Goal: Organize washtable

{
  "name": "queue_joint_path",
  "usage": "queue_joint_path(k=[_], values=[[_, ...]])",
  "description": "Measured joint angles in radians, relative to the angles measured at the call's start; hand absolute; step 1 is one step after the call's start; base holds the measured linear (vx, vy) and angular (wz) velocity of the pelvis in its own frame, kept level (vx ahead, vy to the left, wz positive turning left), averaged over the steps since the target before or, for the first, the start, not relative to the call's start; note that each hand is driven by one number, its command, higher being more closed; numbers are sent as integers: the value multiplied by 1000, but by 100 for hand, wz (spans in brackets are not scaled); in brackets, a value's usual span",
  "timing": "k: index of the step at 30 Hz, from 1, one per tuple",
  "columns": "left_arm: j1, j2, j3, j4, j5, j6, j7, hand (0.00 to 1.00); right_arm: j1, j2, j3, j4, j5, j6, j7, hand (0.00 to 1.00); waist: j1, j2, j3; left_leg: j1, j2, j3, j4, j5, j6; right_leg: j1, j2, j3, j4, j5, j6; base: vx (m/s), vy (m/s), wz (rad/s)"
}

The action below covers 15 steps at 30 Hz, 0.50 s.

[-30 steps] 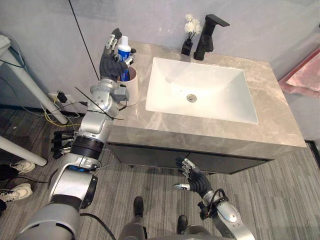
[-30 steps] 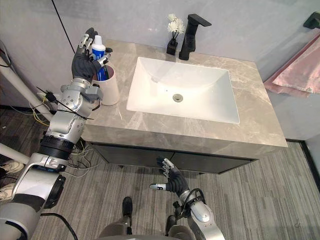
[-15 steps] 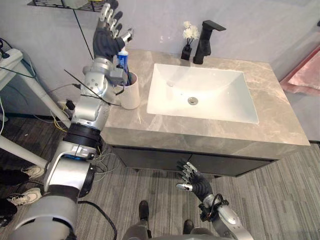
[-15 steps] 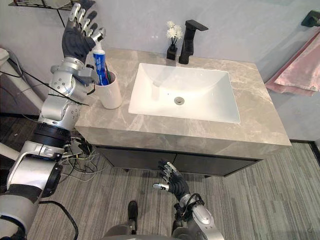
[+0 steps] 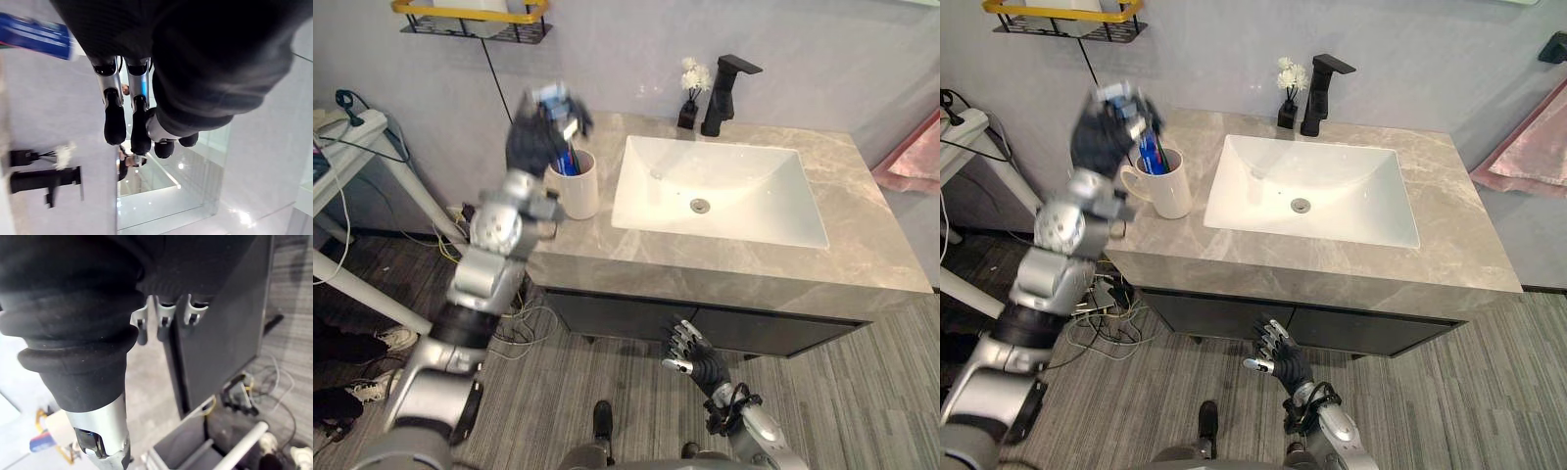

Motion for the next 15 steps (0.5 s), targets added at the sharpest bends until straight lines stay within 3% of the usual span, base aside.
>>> queue_joint_path(k=[6,15], values=[[154,-58,1,-7,20,41,-44,100,15,-3,-19,0,-38,1,0,0,5,15,-9,-2,2,0,0,-1,-1,-3,1,-4,9,-4,-2,-8,-5,3],[170,-101,-19,59,63,77,-60,100,16,-3,-23,-9,-71,1,-5,0,0,21,-12,-38,5,5,0,2,-1,-45,4,1,13,-3,-3,15,-8,-2]])
